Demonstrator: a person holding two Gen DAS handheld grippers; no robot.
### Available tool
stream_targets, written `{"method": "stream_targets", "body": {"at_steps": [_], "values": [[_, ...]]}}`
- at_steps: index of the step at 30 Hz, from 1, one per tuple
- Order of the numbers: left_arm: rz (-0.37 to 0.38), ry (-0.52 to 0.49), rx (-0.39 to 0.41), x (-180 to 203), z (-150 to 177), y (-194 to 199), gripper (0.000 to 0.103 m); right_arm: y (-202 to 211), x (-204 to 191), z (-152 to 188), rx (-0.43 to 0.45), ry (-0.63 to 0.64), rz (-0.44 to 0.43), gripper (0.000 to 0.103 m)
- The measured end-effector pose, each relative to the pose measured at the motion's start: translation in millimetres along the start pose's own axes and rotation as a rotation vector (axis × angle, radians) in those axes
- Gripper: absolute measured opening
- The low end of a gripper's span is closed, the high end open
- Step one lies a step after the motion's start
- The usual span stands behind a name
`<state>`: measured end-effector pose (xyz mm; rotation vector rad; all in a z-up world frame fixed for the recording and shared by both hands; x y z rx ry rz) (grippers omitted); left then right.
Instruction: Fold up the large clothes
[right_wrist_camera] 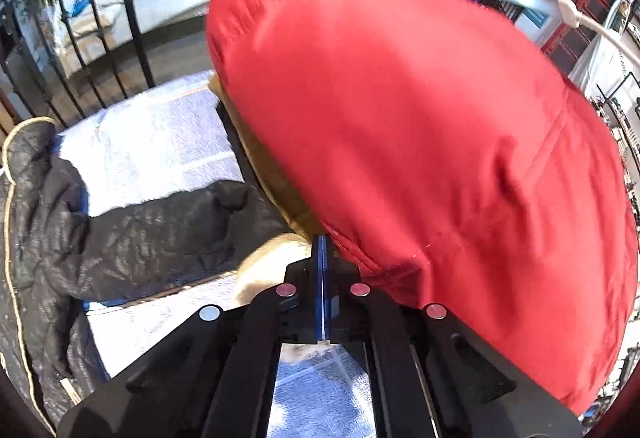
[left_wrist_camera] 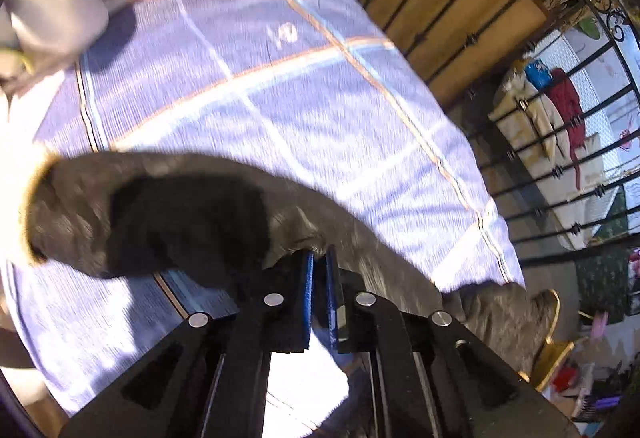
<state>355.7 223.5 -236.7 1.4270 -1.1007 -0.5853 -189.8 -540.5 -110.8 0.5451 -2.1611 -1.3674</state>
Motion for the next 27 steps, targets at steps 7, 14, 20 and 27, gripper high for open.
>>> {"method": "stream_targets", "body": {"at_steps": [7, 14, 20, 27], "values": [[-0.017, -0.159, 0.004, 4.0, -23.8, 39.4, 0.001, -1.8, -29.5, 26.4, -0.039, -0.02, -0.152, 0.005], [0.038, -0.498, 0.022, 60.2, 102.2, 79.4, 0.073, -10.2, -42.1, 84.9, -0.083, -0.164, -0.286, 0.078], [0.101, -0.622, -0.161, 84.7, 229.1, 78.8, 0.073, -47.5, -42.1, 135.6, -0.166, -0.123, -0.192, 0.078], [0.112, -0.722, -0.255, 103.6, 310.7, 88.4, 0.073, -105.1, -51.0, 157.3, -0.236, -0.14, -0.191, 0.062]]}}
Point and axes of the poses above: each gripper's, at about its wrist camera, not at the fingertips, and y roughly against the way its jaws point, x to its right, z to its underside, the point moved 7 cm from there along -y, roughly the way its jaws point, and after that the axes turned 8 degrees about -x, right-handed, at the moved point
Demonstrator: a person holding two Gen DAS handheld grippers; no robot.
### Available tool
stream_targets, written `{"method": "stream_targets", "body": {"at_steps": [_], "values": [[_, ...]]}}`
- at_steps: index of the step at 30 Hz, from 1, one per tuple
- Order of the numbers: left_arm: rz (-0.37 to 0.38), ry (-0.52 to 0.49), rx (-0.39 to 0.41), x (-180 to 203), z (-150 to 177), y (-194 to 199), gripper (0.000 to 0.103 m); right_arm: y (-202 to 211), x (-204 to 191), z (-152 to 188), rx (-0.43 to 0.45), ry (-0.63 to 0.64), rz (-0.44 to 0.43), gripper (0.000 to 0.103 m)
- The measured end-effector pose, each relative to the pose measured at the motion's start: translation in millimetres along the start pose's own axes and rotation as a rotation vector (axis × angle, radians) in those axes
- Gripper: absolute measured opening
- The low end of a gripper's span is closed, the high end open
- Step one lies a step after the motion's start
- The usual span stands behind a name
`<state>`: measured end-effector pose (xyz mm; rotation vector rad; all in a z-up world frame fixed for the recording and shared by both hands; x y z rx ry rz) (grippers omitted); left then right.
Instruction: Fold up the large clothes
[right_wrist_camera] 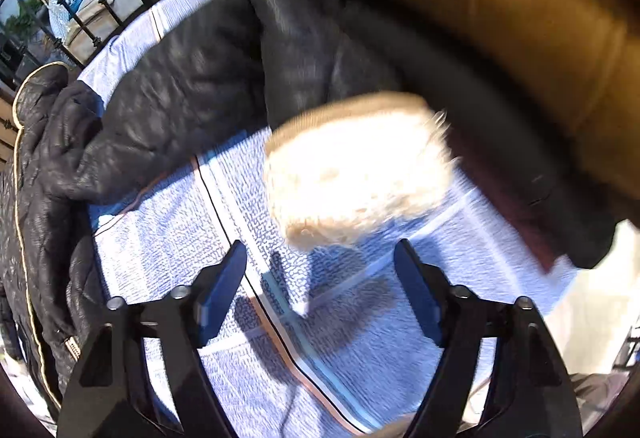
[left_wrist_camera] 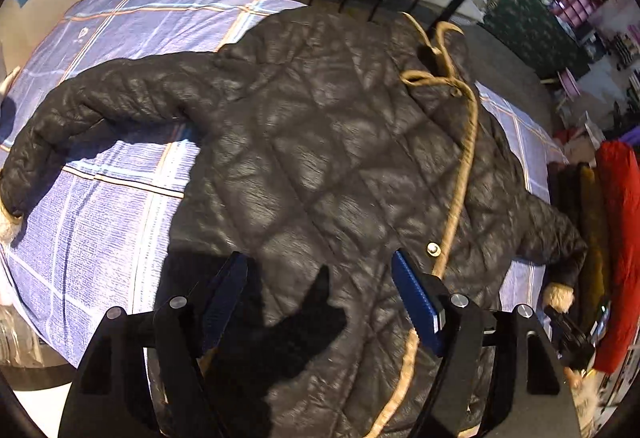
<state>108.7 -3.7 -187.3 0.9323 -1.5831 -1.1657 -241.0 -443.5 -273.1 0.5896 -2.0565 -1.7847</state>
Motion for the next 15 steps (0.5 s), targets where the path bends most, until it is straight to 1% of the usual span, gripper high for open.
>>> {"method": "stream_targets", "body": {"at_steps": [1, 2, 4, 5, 7, 8, 10, 11, 12, 13, 15], "values": [[-0.01, -0.023, -0.002, 6.9, 2.2, 1.1, 0.073, -3.8, -1.1, -3.7, 0.016, -0.001, -0.003, 0.052], [-0.021, -0.044, -0.002, 13.1, 3.8, 2.6, 0.073, -4.2, -1.4, -9.2, 0.039, -0.006, -0.006, 0.038], [-0.041, -0.074, 0.007, 17.6, 2.0, 7.9, 0.073, -1.4, -1.9, -18.1, 0.064, -0.023, -0.013, 0.031], [-0.05, -0.089, 0.016, 21.2, 1.6, 11.7, 0.073, 8.3, -2.7, -24.2, 0.088, -0.029, -0.035, 0.027], [-0.057, -0.095, 0.038, 25.1, 1.3, 17.8, 0.073, 30.9, -6.5, -32.3, 0.132, -0.01, -0.08, 0.021], [-0.053, -0.093, 0.047, 26.4, 0.7, 20.4, 0.073, 49.4, -8.9, -35.9, 0.158, 0.002, -0.116, 0.019], [-0.049, -0.086, 0.054, 27.5, 2.2, 23.2, 0.073, 107.3, -13.7, -43.9, 0.239, 0.04, -0.206, 0.016], [-0.048, -0.084, 0.056, 27.9, 1.5, 24.8, 0.073, 147.6, -12.9, -49.6, 0.296, 0.055, -0.272, 0.015], [-0.046, -0.085, 0.059, 29.7, 2.6, 24.9, 0.073, 174.2, -9.7, -53.7, 0.334, 0.056, -0.314, 0.014], [-0.044, -0.088, 0.062, 31.8, 2.8, 25.3, 0.073, 209.9, -3.2, -60.3, 0.381, 0.054, -0.358, 0.013], [-0.041, -0.101, 0.059, 37.4, 4.5, 22.6, 0.073, 269.1, 10.5, -73.3, 0.453, 0.052, -0.407, 0.011]]}}
Point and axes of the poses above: each gripper's, at about its wrist camera, not at the fingertips, and y roughly against the way its jaws point, x to its right, z to its underside, the point moved 7 cm from there along -y, roughly the way its jaws point, and after that the axes turned 8 degrees about -x, right-handed, at the moved point
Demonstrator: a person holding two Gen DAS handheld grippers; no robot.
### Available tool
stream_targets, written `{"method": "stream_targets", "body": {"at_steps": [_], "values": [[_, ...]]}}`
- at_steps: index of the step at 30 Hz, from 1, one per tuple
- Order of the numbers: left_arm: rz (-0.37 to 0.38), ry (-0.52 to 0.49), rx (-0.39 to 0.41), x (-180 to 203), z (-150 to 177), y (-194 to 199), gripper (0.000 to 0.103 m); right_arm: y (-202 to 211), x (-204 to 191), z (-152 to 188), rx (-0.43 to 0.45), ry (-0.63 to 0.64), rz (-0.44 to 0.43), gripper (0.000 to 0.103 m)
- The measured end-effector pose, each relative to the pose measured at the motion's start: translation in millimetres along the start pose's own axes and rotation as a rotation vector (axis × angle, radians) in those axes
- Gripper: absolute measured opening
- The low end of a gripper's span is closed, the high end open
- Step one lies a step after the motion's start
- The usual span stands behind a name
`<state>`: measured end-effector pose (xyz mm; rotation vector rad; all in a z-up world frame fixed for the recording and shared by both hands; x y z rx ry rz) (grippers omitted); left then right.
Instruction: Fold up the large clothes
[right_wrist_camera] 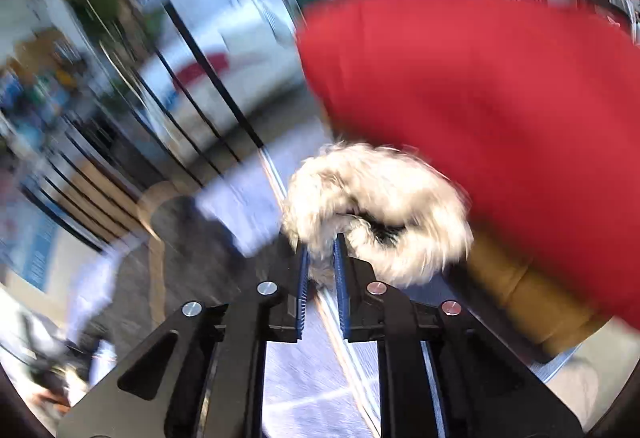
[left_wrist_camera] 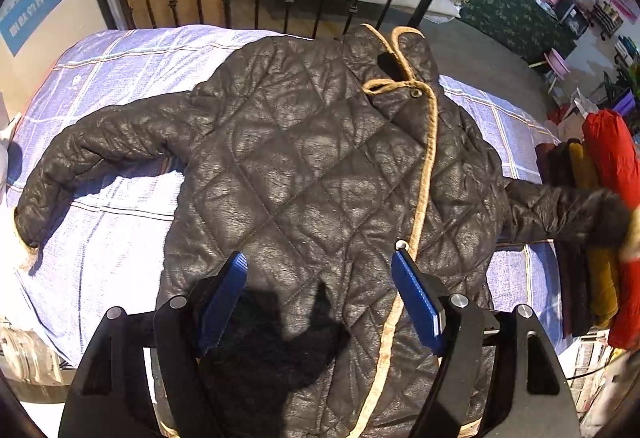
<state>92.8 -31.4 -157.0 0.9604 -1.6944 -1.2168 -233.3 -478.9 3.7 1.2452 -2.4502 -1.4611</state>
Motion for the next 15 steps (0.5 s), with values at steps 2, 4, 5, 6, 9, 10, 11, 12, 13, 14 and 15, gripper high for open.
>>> {"method": "stream_targets", "body": {"at_steps": [2, 4, 5, 6, 9, 10, 11, 12, 13, 14, 15], "values": [[0.01, -0.011, -0.009, 7.3, 1.8, -3.5, 0.073, 28.4, -1.4, -21.6, 0.045, 0.004, -0.027, 0.01], [0.022, -0.023, -0.011, 14.5, 3.5, -4.3, 0.073, 48.8, 0.2, -41.3, 0.069, -0.016, -0.048, 0.009], [0.029, -0.03, -0.009, 17.6, 4.7, -3.8, 0.073, 54.1, 2.9, -47.1, 0.075, -0.03, -0.054, 0.009], [0.034, -0.04, -0.007, 20.8, 5.3, -3.4, 0.073, 56.4, 8.0, -49.3, 0.077, -0.035, -0.046, 0.009], [0.034, -0.06, 0.003, 23.3, 7.3, -1.1, 0.073, 60.5, 17.2, -48.6, 0.1, -0.061, -0.025, 0.0], [0.03, -0.059, 0.007, 20.8, 7.8, 0.1, 0.073, 65.3, 23.8, -46.4, 0.111, -0.073, 0.004, 0.0], [0.023, -0.053, 0.01, 16.5, 9.0, 0.9, 0.073, 66.1, 28.8, -48.1, 0.115, -0.077, 0.028, 0.0], [0.016, -0.047, 0.012, 12.0, 9.6, 0.6, 0.073, 65.2, 30.6, -49.0, 0.114, -0.06, 0.075, 0.0], [0.013, -0.04, 0.012, 7.1, 10.8, 0.8, 0.073, 58.7, 26.2, -49.5, 0.097, -0.036, 0.094, 0.0], [0.01, -0.035, 0.013, 2.5, 11.9, 0.6, 0.073, 54.0, 20.2, -48.0, 0.066, -0.032, 0.069, 0.001], [0.005, -0.032, 0.012, -1.2, 12.4, 0.8, 0.073, 50.4, 18.3, -43.2, 0.036, -0.038, 0.029, 0.001]]}}
Point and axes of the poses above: each gripper's, at about its wrist camera, not at the fingertips, and y roughly against the way its jaws point, x to its right, z to its underside, the point moved 7 cm from there along -y, roughly the way its jaws point, and after that the axes turned 8 degrees about -x, right-handed, at the moved point
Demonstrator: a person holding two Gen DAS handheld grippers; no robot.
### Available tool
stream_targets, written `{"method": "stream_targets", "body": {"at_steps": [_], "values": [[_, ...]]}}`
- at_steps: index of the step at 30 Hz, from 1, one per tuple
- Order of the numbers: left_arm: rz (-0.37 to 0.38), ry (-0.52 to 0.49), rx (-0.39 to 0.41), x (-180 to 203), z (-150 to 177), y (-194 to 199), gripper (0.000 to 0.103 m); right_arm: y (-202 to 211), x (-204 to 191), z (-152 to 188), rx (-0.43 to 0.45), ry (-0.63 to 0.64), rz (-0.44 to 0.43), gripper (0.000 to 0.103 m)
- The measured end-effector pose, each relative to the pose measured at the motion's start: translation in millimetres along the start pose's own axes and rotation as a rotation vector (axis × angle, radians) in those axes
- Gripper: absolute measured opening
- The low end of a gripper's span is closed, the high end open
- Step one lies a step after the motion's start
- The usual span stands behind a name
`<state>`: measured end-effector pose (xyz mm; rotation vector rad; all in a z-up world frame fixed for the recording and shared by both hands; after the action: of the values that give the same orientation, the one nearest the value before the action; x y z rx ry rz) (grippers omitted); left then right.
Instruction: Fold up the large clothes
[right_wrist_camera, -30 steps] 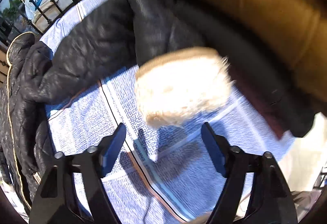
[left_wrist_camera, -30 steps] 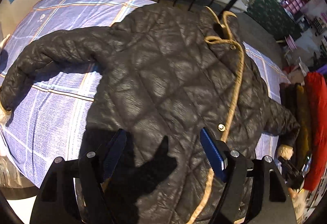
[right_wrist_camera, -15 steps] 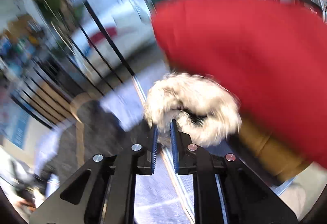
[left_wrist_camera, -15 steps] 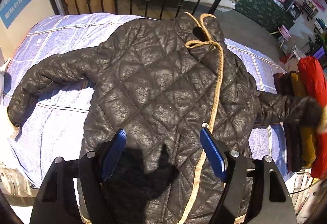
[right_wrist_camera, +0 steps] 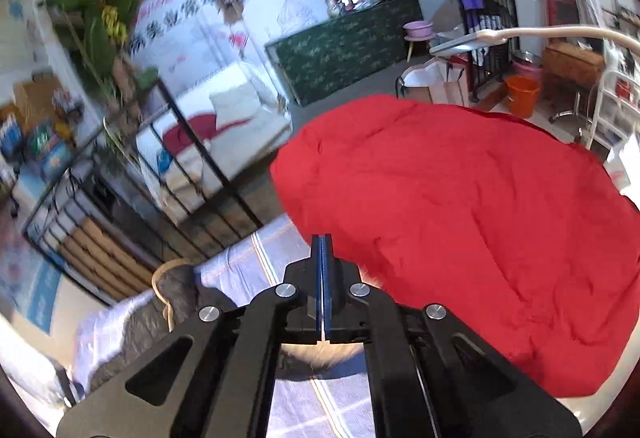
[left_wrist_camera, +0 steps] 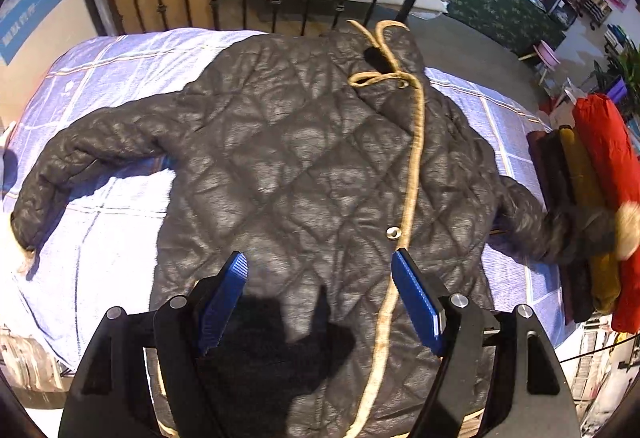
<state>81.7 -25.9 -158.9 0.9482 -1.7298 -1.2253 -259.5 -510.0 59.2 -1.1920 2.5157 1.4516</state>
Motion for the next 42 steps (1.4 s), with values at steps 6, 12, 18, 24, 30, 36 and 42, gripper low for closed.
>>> {"method": "stream_targets", "body": {"at_steps": [6, 12, 18, 24, 30, 36, 42], "values": [[0.009, 0.039, -0.008, -14.9, 1.6, -1.1, 0.073, -72.8, -20.6, 71.6, -0.176, -0.102, -0.051, 0.08], [0.012, 0.016, -0.006, -12.8, 7.4, 2.8, 0.073, -96.7, 24.5, 164.6, -0.241, -0.371, 0.028, 0.08], [0.017, 0.001, -0.062, -6.0, 17.1, -10.2, 0.073, -90.1, 120.1, 261.5, -0.25, -0.76, 0.127, 0.08], [0.02, -0.088, -0.077, 22.8, 16.8, -13.1, 0.073, -105.0, 166.7, 298.9, -0.265, -0.779, 0.15, 0.08], [0.016, -0.153, -0.09, 43.7, 17.3, -14.7, 0.073, -132.7, 154.7, 269.4, -0.294, -0.487, 0.245, 0.044], [0.009, -0.127, -0.079, 34.6, 13.9, -13.9, 0.073, -84.7, 90.2, 190.6, -0.199, -0.38, 0.029, 0.018], [0.02, -0.037, -0.055, 5.4, 3.5, -11.4, 0.073, 5.6, -15.1, 56.9, -0.001, -0.115, -0.088, 0.015]]}}
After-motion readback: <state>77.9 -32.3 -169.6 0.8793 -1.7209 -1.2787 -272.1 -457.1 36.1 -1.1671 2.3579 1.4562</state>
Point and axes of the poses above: each gripper's, at about its wrist camera, not at the fingertips, and y roughly against the way its jaws point, x to its right, z to its underside, the point moved 7 cm from there along -y, roughly the way its jaws point, and after that the axes turned 8 degrees about -x, right-handed, at the moved point
